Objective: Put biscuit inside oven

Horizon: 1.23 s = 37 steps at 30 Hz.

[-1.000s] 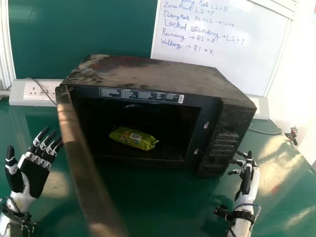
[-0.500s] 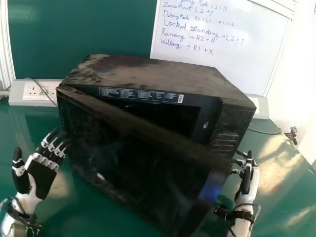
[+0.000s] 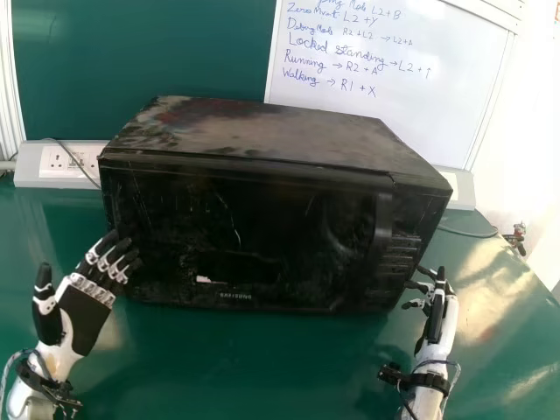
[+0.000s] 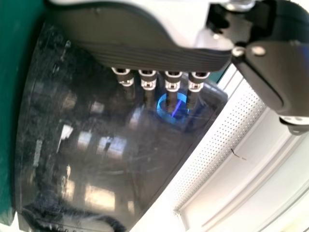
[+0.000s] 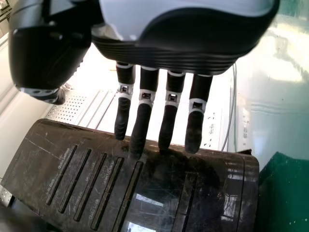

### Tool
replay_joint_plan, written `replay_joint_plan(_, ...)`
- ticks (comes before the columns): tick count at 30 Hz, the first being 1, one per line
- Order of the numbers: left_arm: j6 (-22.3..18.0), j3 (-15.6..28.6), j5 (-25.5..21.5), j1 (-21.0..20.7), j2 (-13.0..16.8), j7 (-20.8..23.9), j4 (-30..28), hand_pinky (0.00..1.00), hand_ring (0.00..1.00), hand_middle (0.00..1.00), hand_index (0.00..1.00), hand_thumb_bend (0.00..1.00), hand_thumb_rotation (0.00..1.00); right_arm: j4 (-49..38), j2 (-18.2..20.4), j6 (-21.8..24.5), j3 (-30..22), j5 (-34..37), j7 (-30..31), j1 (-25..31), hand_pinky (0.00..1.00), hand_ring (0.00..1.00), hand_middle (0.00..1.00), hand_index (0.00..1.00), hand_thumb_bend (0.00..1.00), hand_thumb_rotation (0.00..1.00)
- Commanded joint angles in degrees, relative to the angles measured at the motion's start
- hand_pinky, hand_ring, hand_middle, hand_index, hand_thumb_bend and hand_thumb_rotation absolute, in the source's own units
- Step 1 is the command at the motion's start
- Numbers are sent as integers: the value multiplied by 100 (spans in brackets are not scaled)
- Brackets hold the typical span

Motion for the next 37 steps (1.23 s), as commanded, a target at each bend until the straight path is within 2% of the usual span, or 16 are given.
replay_joint_plan(1,15,-85,27,32,-34,-10,-18,22,43,56,64,1,0,150,181,15,83,-54,50,197,27,32,41,61,72,100)
replay_joint_plan(5,58,-149,15,-197,-11,-54,170,21,43,54,62,0,0,151,170,47,92,-115,-4,194,27,31,41,61,72,100)
replay_joint_plan(8,267,-218,94,-268,-1,185,116,24,44,54,61,7,0,170,177,38,81,-69,41,182,26,31,41,61,73,100)
replay_joint_plan(12,318,-334,354,-357,-6,526,-28,26,45,57,66,9,0,188,179,31,81,-81,32,171,27,31,41,61,72,100)
replay_joint_plan(16,301,-433,687,-460,-20,971,-78,25,48,62,71,21,0,193,182,19,83,-90,27,175,27,31,41,61,73,100)
replay_joint_plan(18,267,-458,781,-522,-28,1079,-45,25,51,65,73,27,0,182,190,1,85,-66,58,184,27,31,41,61,72,100)
replay_joint_plan(22,253,-484,874,-580,-24,1213,-34,25,55,69,74,35,0,133,218,8,81,-21,90,206,26,31,40,62,72,100)
replay_joint_plan(31,395,-413,698,-545,65,1257,-75,28,60,73,75,39,0,83,206,75,96,-121,-20,227,27,31,40,61,72,100)
replay_joint_plan(34,134,-255,614,-573,198,982,181,29,59,72,76,37,0,69,208,78,89,-135,-43,240,26,31,41,62,72,100)
replay_joint_plan(36,20,-64,443,-575,283,741,407,36,55,68,75,36,0,44,212,85,86,-153,-66,254,26,31,41,62,71,100)
replay_joint_plan(37,16,44,336,-563,317,652,509,37,54,67,75,35,0,52,210,80,84,-162,-75,252,27,31,41,62,71,100)
